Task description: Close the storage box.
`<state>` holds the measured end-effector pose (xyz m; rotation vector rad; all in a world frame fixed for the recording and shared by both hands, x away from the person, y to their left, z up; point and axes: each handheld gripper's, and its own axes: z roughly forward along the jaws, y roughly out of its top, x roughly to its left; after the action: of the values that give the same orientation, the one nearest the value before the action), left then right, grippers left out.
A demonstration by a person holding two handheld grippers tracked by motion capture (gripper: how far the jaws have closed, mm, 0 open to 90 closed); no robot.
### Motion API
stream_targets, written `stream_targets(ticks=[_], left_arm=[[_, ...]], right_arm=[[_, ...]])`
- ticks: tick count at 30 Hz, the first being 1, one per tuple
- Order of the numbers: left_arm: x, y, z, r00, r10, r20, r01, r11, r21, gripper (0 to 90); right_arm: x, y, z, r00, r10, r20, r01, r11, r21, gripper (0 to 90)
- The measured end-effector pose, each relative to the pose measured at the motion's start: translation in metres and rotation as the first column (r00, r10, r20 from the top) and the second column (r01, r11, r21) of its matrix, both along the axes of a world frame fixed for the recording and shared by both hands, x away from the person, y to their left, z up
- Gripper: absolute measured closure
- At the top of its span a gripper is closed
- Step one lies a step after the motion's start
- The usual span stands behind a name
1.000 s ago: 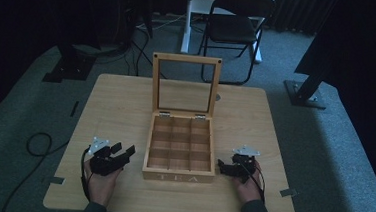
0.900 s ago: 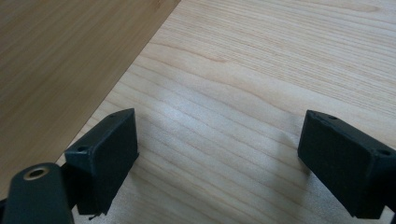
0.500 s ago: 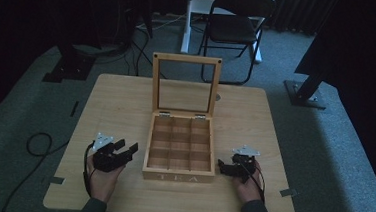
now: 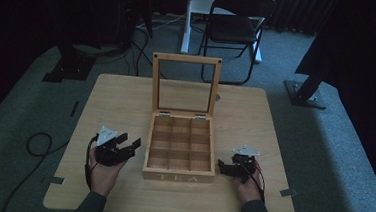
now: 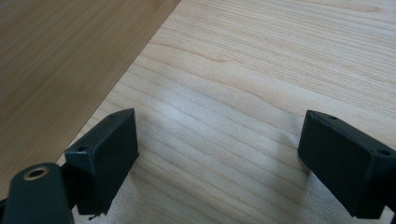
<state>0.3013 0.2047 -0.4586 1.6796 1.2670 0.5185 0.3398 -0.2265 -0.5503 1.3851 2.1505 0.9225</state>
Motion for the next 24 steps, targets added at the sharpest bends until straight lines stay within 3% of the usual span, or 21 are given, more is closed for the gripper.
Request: stream_targets(ticks=[16, 24], left_arm=[[0.018, 0.006, 0.015, 0.9997, 0.012, 0.02, -0.013, 0.9998, 0.013, 38.8], [0.03, 0.004, 0.026, 0.9991, 0.003, 0.042, -0.005, 0.9991, 0.043, 38.8]], right_arm=[[0.0, 0.0, 0.0, 1.0, 0.0, 0.0, 0.0, 1.0, -0.001, 11.7], [0.0, 0.0, 0.0, 1.0, 0.0, -0.001, 0.0, 1.0, -0.001, 11.7]])
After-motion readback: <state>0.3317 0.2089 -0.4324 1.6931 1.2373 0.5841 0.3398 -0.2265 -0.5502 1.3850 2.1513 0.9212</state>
